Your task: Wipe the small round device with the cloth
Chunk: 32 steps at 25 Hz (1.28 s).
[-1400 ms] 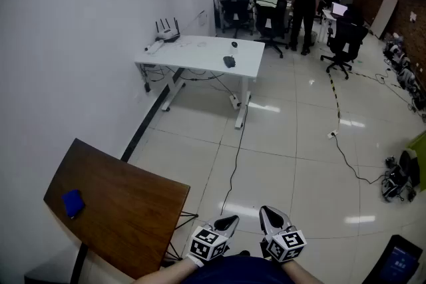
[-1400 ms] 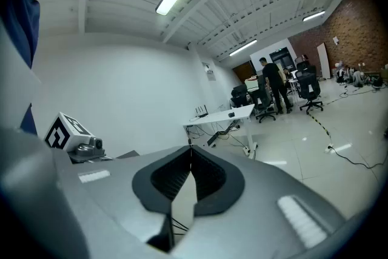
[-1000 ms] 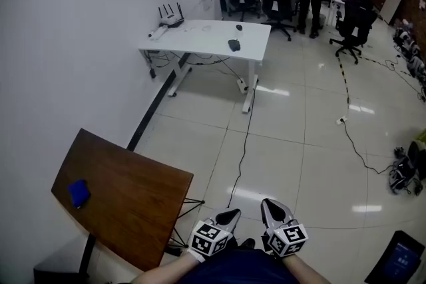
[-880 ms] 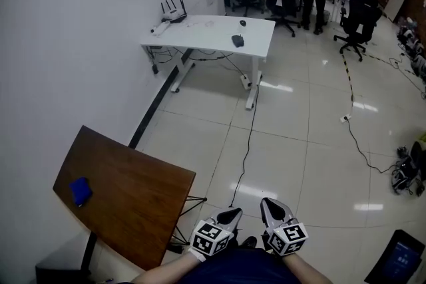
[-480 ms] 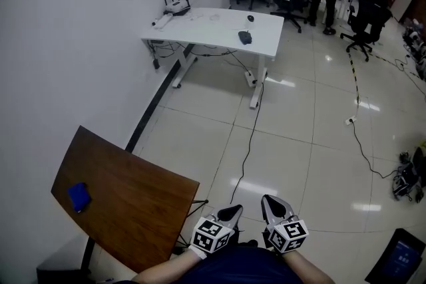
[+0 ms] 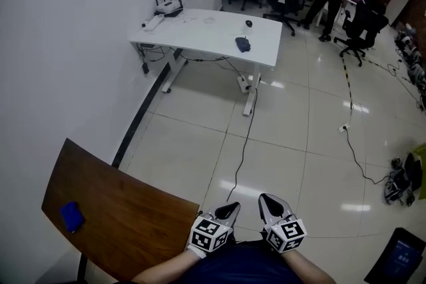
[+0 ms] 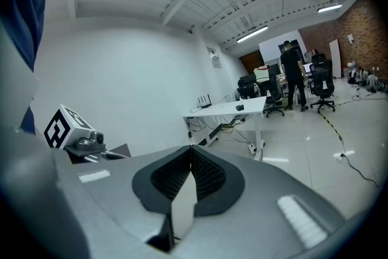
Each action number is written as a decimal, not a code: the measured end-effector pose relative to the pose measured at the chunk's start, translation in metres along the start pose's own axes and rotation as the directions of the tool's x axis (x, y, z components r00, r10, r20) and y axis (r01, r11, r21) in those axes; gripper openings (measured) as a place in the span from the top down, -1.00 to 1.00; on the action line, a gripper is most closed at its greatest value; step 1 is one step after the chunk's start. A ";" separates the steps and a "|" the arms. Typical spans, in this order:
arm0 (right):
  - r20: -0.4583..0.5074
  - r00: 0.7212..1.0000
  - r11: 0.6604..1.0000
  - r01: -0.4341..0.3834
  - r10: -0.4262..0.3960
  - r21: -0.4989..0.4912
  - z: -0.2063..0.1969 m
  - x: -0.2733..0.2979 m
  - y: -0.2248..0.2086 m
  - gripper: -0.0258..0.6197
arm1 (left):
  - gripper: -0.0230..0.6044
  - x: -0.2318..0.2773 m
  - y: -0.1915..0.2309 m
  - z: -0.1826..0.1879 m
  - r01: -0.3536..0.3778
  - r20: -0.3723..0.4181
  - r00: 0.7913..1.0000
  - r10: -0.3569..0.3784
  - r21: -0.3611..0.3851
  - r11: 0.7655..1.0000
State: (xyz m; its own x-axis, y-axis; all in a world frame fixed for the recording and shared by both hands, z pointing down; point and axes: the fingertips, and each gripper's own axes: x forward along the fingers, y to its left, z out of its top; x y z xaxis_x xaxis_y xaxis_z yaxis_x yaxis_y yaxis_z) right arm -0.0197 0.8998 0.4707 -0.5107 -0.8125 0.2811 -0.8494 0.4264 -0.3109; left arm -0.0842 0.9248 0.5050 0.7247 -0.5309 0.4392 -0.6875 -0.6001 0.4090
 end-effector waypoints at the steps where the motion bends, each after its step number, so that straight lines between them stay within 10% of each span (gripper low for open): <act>1: -0.004 1.000 1.000 0.001 -0.001 -0.006 0.001 0.006 0.000 0.88 | 0.92 0.002 0.007 0.004 -0.003 0.011 1.000 0.003 -0.004 1.000; 32: -0.015 0.990 0.990 -0.144 0.144 -0.007 0.081 0.129 -0.136 0.88 | 0.92 0.134 0.071 0.117 -0.167 0.068 0.983 0.169 -0.035 0.985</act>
State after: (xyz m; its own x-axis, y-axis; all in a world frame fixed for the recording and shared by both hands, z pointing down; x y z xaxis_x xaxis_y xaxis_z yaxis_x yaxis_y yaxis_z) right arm 0.0403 0.7050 0.4755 -0.6294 -0.7368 0.2468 -0.7681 0.5418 -0.3413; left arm -0.0302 0.7411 0.4998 0.5997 -0.6643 0.4462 -0.7999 -0.4818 0.3578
